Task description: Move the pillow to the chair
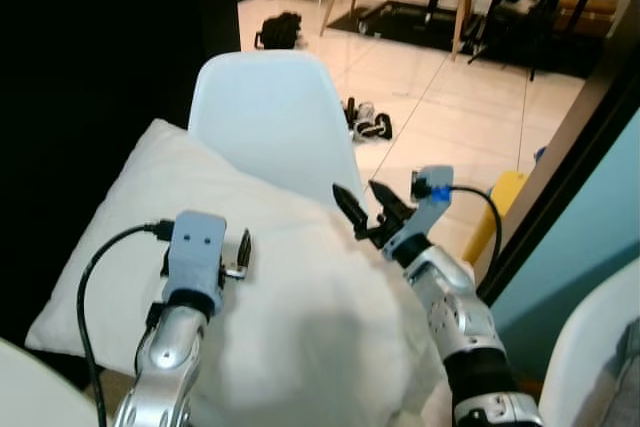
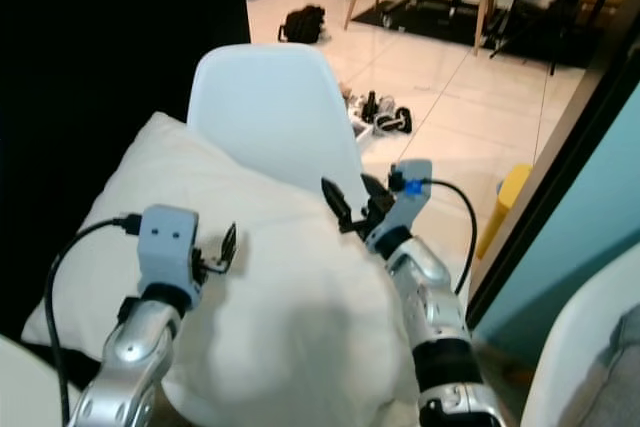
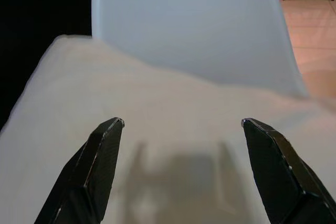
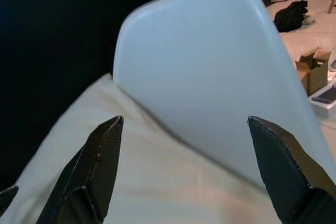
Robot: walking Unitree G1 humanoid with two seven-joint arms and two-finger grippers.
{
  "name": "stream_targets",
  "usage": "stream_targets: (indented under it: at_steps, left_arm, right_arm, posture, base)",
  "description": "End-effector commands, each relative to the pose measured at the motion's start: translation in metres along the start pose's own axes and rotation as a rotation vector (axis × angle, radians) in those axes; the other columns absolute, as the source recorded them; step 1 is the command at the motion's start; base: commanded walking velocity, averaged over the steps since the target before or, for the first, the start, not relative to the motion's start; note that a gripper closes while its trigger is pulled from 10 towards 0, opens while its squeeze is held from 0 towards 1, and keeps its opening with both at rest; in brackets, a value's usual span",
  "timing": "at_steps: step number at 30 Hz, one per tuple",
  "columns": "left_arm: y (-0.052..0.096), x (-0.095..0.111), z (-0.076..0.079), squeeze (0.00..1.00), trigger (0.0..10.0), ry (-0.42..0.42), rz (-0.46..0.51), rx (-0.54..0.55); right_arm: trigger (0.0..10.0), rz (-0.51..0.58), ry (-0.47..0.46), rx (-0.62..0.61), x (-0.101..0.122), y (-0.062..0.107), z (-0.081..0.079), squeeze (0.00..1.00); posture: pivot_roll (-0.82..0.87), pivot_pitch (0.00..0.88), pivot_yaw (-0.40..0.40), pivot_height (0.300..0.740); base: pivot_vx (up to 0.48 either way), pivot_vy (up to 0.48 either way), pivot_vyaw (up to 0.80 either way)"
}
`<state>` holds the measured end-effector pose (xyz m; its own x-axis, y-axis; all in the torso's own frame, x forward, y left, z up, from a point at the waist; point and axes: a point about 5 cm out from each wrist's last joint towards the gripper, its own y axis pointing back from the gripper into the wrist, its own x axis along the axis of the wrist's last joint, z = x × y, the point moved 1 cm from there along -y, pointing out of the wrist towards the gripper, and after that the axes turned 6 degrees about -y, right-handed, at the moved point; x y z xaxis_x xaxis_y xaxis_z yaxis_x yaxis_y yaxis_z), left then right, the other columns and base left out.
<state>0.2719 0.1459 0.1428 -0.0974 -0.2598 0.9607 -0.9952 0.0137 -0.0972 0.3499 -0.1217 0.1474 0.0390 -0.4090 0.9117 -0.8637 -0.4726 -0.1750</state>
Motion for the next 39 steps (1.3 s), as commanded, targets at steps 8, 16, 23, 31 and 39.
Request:
stream_targets:
  at_steps: [8,16,23,31,39]
  left_arm:
    - [0.0,-0.002,-0.001,0.0,10.0,0.022,0.004,-0.002]
    - [0.0,-0.002,-0.003,0.0,10.0,0.048,0.014,-0.008]
    - [0.0,-0.003,-0.003,0.0,10.0,0.048,0.01,-0.011]
    - [0.003,-0.01,-0.008,0.0,10.0,0.049,-0.027,0.006]
    - [0.004,-0.018,-0.009,0.0,10.0,0.083,-0.07,0.005]
  right_arm:
    - [10.0,-0.012,0.006,-0.002,0.0,-0.001,-0.003,0.0]
    - [10.0,-0.018,0.007,-0.009,0.0,-0.001,-0.002,0.0]
    - [10.0,-0.022,0.011,-0.015,0.0,-0.001,-0.001,0.0]
    - [10.0,-0.055,0.004,-0.051,-0.003,-0.002,0.004,0.0]
    - [10.0,-0.085,-0.018,-0.11,-0.008,-0.003,0.012,0.0]
  posture:
    - [0.02,0.0,-0.074,0.675]
    - [0.02,0.0,-0.074,0.715]
    - [0.03,0.0,-0.078,0.735]
    - [0.03,0.0,-0.082,0.74]
    - [0.03,0.0,-0.08,0.74]
  base:
    - [-0.302,0.0,0.0]
    - [0.0,0.0,0.0]
    - [0.0,0.0,0.0]
    - [0.0,0.0,0.0]
    - [-0.353,0.0,0.0]
